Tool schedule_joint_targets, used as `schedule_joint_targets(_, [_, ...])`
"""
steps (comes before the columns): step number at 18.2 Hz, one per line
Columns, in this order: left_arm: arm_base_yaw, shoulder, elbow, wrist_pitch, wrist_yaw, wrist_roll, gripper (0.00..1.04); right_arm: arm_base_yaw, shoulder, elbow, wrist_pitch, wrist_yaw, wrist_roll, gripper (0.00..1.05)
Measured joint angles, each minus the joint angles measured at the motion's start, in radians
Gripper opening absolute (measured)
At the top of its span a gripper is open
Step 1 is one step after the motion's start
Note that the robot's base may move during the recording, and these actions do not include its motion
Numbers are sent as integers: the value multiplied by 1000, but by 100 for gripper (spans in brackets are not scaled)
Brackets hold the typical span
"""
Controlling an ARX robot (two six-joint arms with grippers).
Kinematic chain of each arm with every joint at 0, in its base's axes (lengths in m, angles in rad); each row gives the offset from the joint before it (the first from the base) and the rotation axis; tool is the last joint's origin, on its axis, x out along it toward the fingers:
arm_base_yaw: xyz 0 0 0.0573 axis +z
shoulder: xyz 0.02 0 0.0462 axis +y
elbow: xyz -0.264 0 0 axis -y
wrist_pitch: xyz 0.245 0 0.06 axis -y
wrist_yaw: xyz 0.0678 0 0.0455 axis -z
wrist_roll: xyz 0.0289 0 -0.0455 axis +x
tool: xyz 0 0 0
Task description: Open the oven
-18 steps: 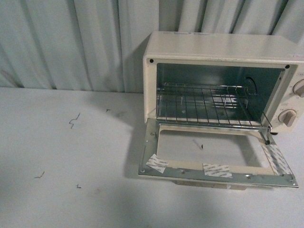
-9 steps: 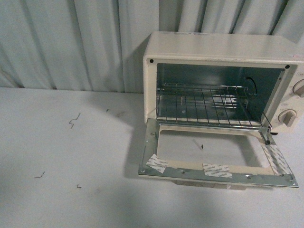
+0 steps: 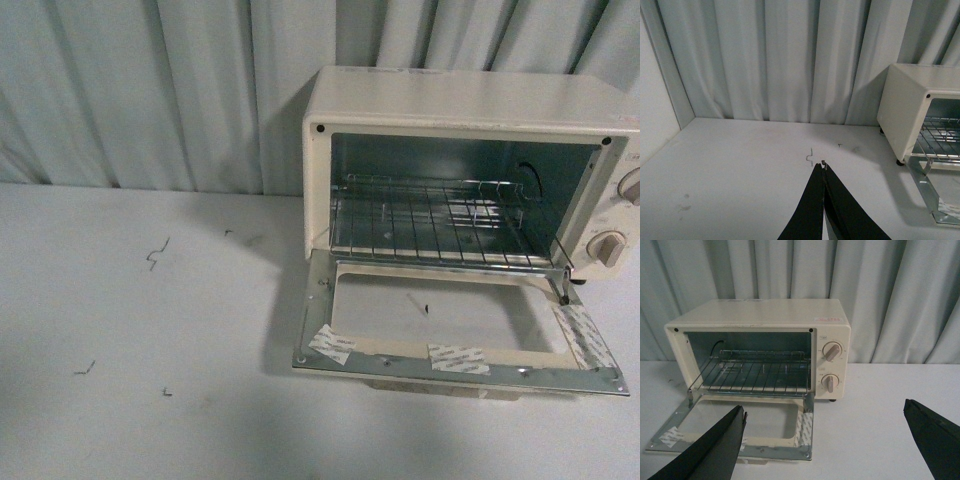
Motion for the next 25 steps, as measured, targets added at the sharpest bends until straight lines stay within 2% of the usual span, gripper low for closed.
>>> schedule_joint_targets(8, [0, -78, 0, -79, 0, 0, 2, 0, 0, 0, 0, 0, 0, 98])
schedule_joint_targets(10, [0, -225, 4, -267, 1, 0, 2, 0, 0, 0, 0, 0, 0, 98])
schedule_joint_targets(19, [1, -244, 4, -256, 0, 0, 2, 0, 0, 0, 0, 0, 0, 98])
schedule_joint_targets(20, [1, -244, 4, -256, 0, 0, 8, 0, 0, 0, 0, 0, 0, 98])
schedule_joint_targets(24, [1, -244, 4, -256, 0, 0, 56, 0, 0, 0, 0, 0, 0, 98])
schedule_joint_targets(25, [1, -244, 4, -256, 0, 0, 74, 0, 0, 0, 0, 0, 0, 98])
